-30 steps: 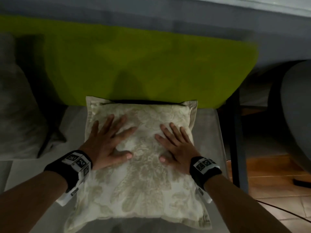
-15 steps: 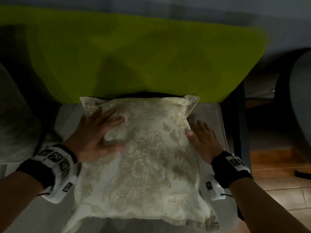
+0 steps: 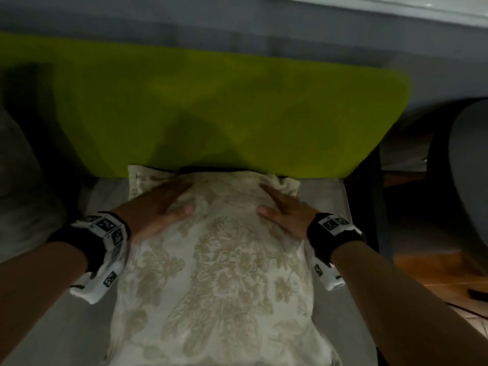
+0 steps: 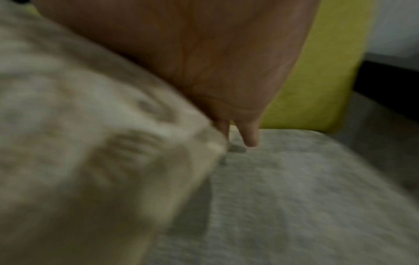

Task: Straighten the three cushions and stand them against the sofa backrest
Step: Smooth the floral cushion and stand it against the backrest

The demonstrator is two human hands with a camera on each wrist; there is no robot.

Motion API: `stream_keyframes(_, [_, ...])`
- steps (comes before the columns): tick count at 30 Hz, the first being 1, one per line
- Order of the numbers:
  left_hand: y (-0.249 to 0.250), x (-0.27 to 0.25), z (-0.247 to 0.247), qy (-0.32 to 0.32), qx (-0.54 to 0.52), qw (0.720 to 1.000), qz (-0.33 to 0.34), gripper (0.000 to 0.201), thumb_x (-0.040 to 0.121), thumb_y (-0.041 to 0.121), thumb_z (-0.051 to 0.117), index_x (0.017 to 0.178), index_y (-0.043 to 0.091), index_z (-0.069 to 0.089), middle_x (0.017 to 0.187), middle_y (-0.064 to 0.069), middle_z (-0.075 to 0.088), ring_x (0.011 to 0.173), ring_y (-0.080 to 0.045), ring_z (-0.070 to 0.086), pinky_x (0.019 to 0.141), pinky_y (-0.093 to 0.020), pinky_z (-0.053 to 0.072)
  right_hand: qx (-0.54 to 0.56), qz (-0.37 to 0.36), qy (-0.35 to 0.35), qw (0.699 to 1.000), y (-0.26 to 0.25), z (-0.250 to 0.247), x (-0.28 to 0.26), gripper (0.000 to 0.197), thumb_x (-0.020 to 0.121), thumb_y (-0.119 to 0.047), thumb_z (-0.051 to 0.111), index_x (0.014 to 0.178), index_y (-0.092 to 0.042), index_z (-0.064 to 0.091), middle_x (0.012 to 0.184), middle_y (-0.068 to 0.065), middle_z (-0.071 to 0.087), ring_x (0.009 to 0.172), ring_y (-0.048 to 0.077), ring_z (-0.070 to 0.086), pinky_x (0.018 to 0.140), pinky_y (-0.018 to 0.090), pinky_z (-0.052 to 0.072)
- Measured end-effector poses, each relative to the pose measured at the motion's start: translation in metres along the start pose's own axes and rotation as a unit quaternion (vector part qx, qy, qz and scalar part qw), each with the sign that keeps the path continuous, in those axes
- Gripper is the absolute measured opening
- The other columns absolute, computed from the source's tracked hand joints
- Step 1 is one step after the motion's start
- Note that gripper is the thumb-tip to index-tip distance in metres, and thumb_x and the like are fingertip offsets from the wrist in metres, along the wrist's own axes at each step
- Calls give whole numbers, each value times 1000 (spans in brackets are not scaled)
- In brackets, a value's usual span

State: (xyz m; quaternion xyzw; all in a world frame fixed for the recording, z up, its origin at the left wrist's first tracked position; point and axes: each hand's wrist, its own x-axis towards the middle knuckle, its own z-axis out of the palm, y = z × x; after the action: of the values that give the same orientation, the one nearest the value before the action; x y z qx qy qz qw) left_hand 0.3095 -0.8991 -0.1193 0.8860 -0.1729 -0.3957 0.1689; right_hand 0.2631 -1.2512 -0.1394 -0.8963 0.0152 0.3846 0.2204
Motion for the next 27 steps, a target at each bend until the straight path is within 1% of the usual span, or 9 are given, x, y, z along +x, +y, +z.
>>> stream_keyframes(4, [-23,-8,-6,-37,-143,985,-91,81,80,87,21,151,53,1,160,19,9,147,-21,27,115,-37,29,168,63,-7,984,28,-12,-14,85,77,-97,27,151,-56,29,163,-13,32,152,24,28,120,47,23])
stream_keyframes(8, [-37,-4,-9,145,-203,945,-214,103,79,88,16,142,14,49,144,-12,52,129,-36,50,111,-45,36,283,135,145,938,43,-23,-24,85,85,-83,41,153,-33,40,159,4,43,138,31,47,115,48,35])
stream_keyframes(11, [-30,-11,6,116,-334,913,-202,87,74,92,29,133,33,53,131,-2,60,117,-28,58,109,-43,39,494,145,128,848,31,-14,-25,90,83,-76,56,159,-36,25,150,2,51,121,31,58,103,56,47])
stream_keyframes(15, [-25,-20,30,93,-378,907,-158,84,75,89,45,140,35,47,138,12,54,126,-17,52,114,-46,34,506,149,74,846,14,9,-37,130,69,-70,77,162,-31,-3,160,5,40,128,26,56,101,45,52])
stream_keyframes(18, [-26,-28,38,100,-388,901,-164,83,75,89,46,137,34,50,136,7,59,123,-16,56,113,-45,37,548,107,23,829,30,16,-60,92,76,-65,73,152,-22,45,142,3,62,115,19,67,94,37,55])
stream_keyframes(20, [-21,-36,41,80,-488,852,-174,68,78,81,51,128,35,56,122,7,65,113,-15,61,107,-38,39,538,132,32,832,42,21,-69,57,87,-68,63,125,-26,71,122,3,74,110,22,69,96,42,54])
stream_keyframes(22, [-19,-36,45,90,-527,819,-208,70,72,85,56,119,34,63,114,5,69,108,-20,64,100,-36,45,506,167,107,839,52,26,-67,35,94,-48,66,111,-18,73,112,12,74,98,27,69,85,41,55])
stream_keyframes(24, [-14,-33,42,155,-446,860,-192,71,77,78,58,125,26,65,126,1,65,115,-21,60,101,-35,43,508,171,150,831,58,28,-62,23,93,-25,73,113,-15,67,110,13,73,94,29,70,78,40,56])
stream_keyframes(27, [-5,-32,26,243,-358,887,-160,42,97,52,53,123,22,65,118,0,62,109,-19,55,95,-33,41,544,163,129,813,62,25,-54,36,91,-28,76,123,-21,63,111,10,75,98,32,73,77,40,59])
